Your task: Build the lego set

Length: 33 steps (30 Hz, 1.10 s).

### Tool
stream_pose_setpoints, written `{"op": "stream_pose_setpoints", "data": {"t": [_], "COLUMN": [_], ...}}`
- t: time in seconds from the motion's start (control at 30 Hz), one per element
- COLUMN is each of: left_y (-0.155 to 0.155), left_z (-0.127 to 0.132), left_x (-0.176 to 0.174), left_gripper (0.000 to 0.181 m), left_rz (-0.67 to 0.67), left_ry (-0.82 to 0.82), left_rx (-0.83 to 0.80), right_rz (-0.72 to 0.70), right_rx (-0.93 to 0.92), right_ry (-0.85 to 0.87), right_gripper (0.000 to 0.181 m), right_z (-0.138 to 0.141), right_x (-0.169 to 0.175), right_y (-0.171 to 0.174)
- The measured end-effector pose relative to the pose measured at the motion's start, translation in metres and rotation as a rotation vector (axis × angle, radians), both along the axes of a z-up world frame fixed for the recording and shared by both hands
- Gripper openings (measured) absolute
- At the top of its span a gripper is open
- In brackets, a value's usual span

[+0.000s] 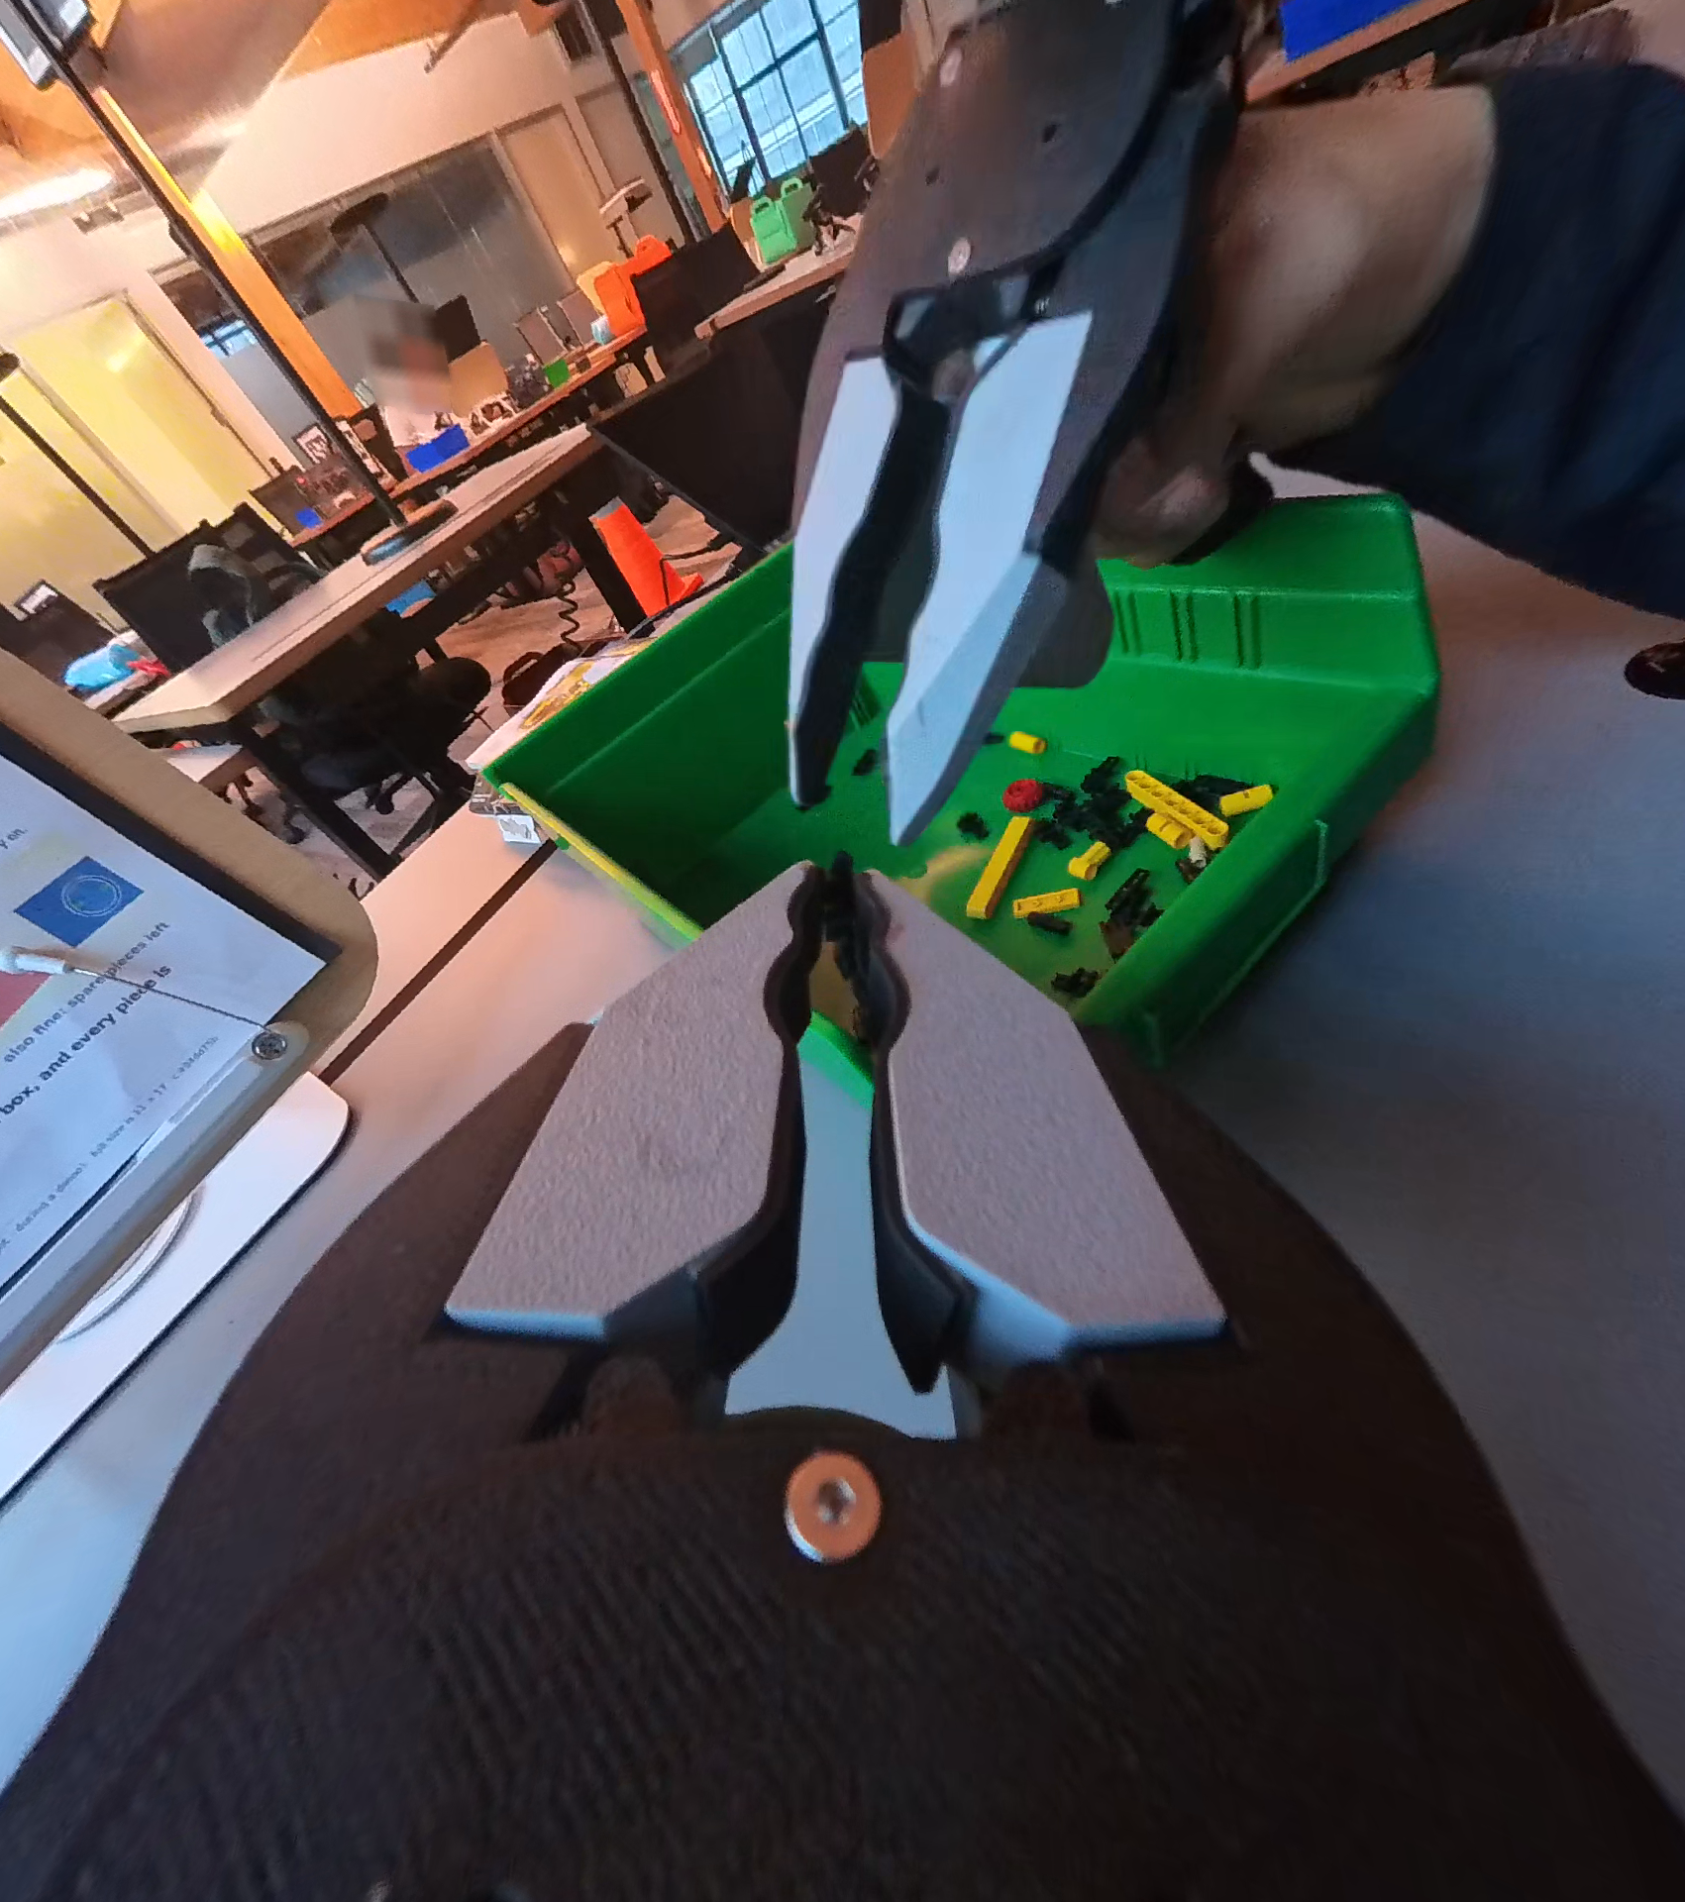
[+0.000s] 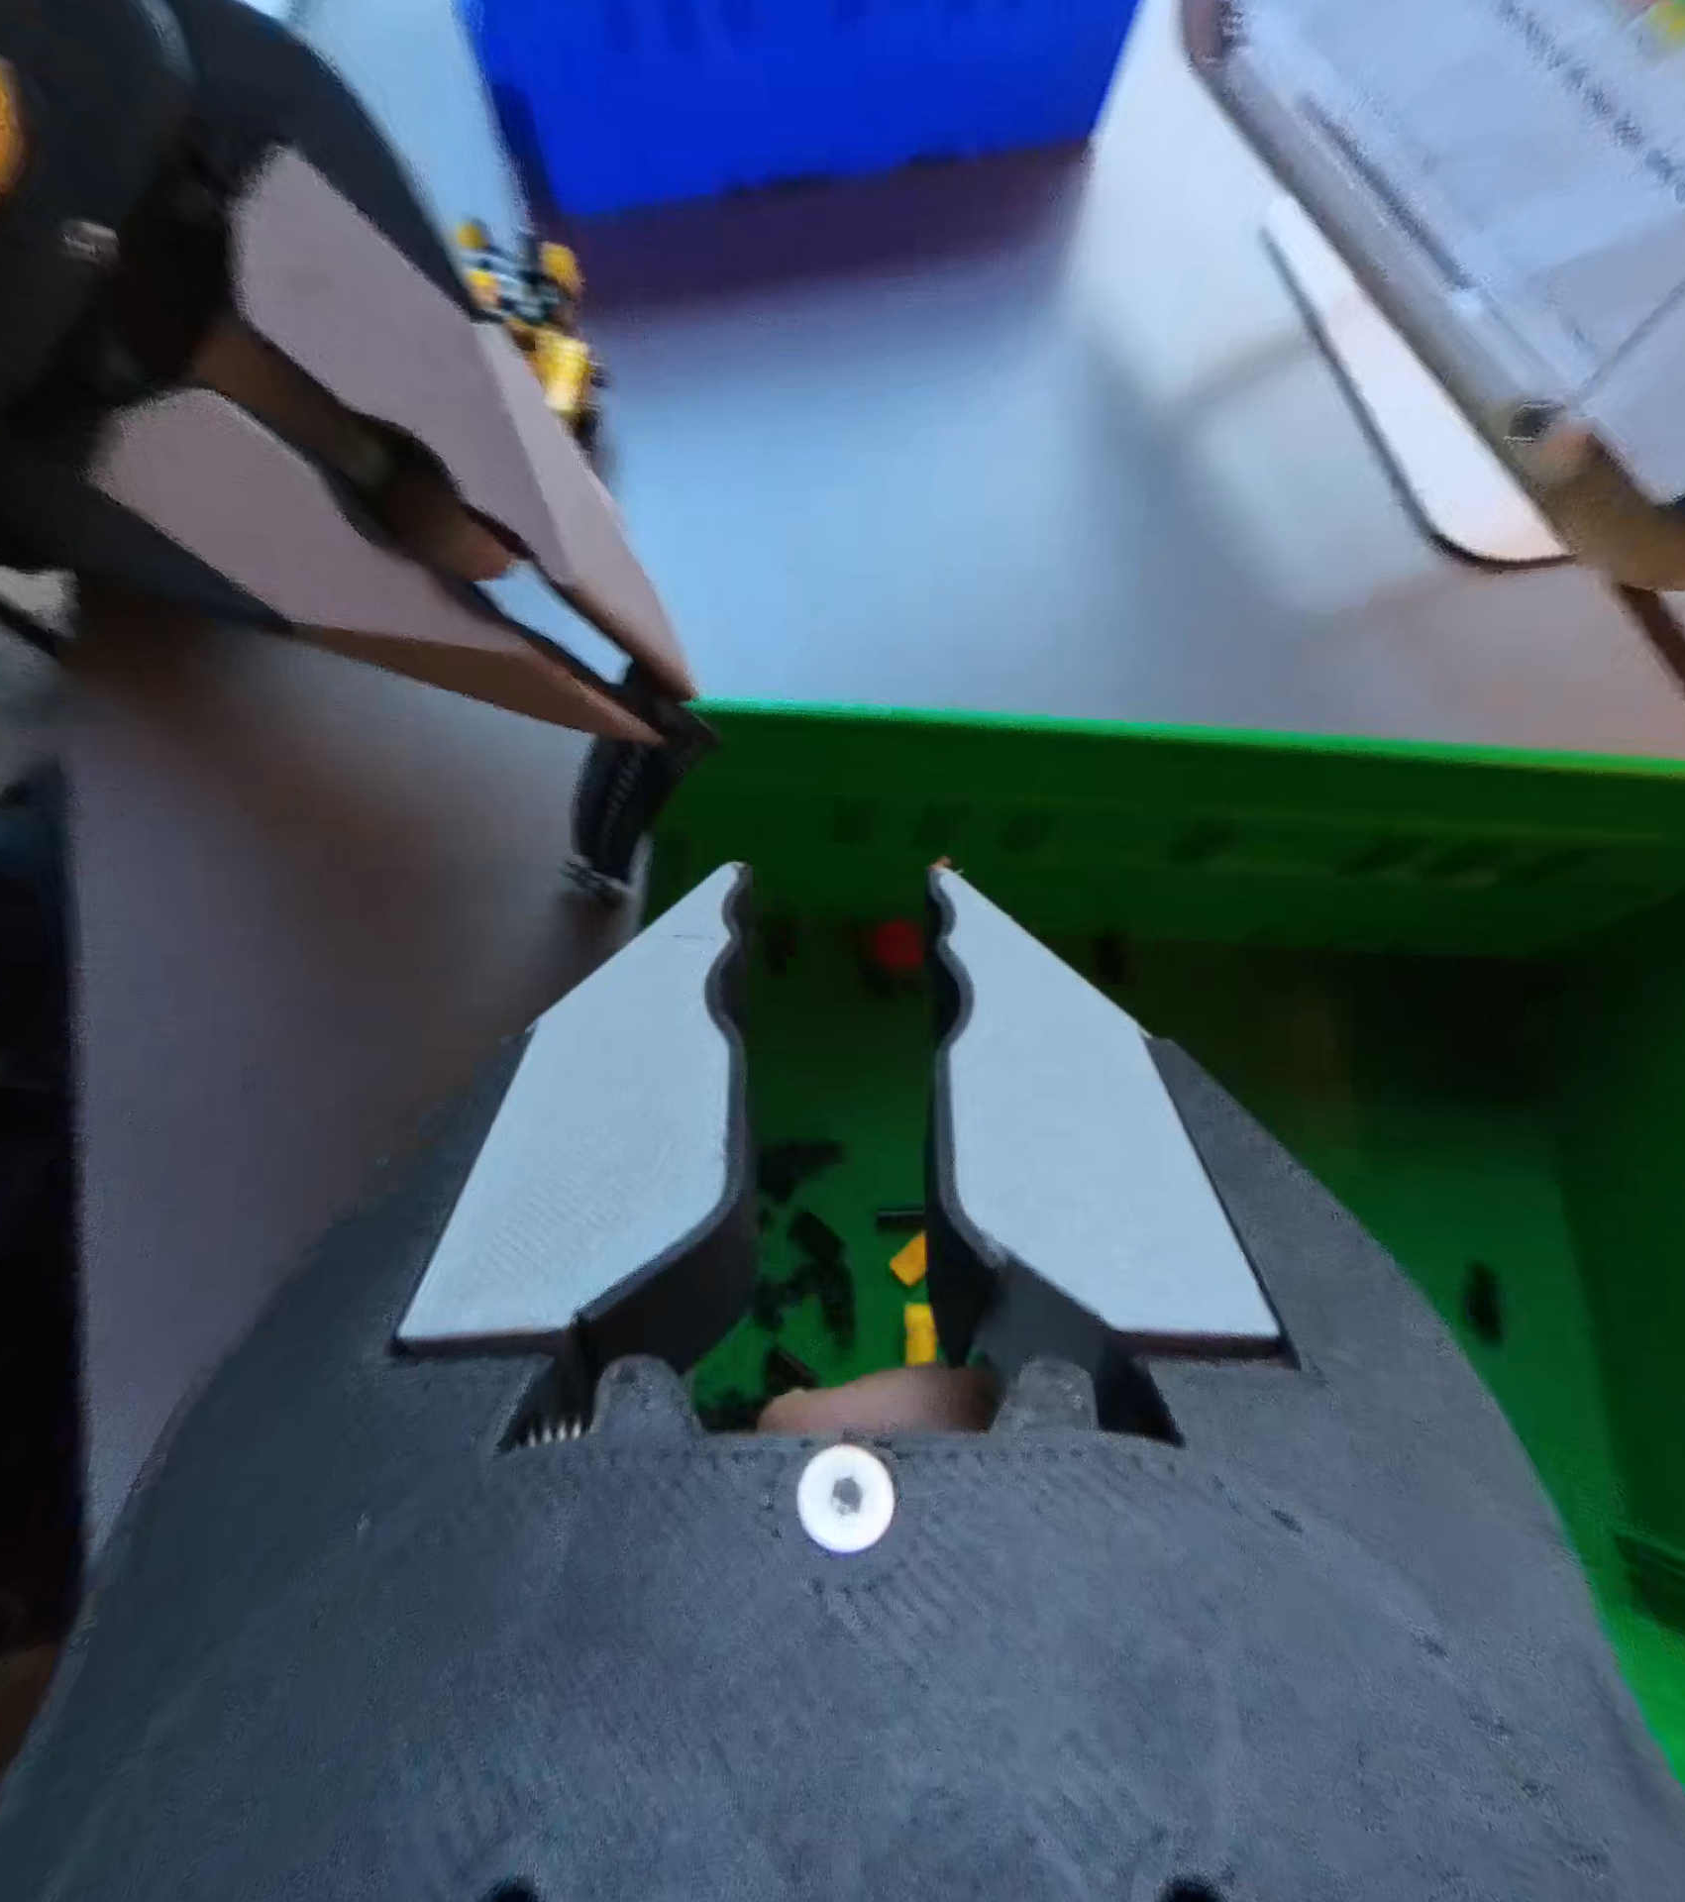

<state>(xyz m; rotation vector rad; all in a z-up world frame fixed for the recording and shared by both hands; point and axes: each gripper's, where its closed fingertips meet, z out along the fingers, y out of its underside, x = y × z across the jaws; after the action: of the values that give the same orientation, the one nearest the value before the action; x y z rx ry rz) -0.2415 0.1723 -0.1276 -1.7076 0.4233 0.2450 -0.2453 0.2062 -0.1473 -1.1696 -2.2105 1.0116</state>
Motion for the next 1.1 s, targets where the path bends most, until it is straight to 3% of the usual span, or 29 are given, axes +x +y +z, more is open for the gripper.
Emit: {"op": "stream_pose_setpoints", "data": {"t": [0.1,0.2,0.4,0.67,1.1], "left_y": [-0.001,-0.002,-0.006,-0.013,-0.011], "left_z": [0.002,0.004,0.015,0.025,0.018], "left_x": [0.000,0.003,0.010,0.023,0.013], "left_gripper": [0.001,0.002,0.002,0.002,0.003], "left_rz": [0.001,-0.021,-0.093,-0.179,-0.118], "left_ry": [-0.004,-0.015,-0.113,-0.144,-0.158], "left_rx": [0.004,0.013,0.046,0.088,0.049], "right_rz": [0.013,0.111,0.268,0.278,0.270], "right_rx": [0.054,0.080,0.028,0.055,-0.002], "right_ry": [0.009,0.172,0.275,0.275,0.255], "right_gripper": [0.043,0.011,0.008,0.000,0.000], "right_z": [-0.004,0.016,0.038,0.033,0.033], "right_x": [-0.002,-0.003,0.016,0.015,0.014], "right_y": [-0.002,-0.023,-0.050,-0.051,-0.047]}}
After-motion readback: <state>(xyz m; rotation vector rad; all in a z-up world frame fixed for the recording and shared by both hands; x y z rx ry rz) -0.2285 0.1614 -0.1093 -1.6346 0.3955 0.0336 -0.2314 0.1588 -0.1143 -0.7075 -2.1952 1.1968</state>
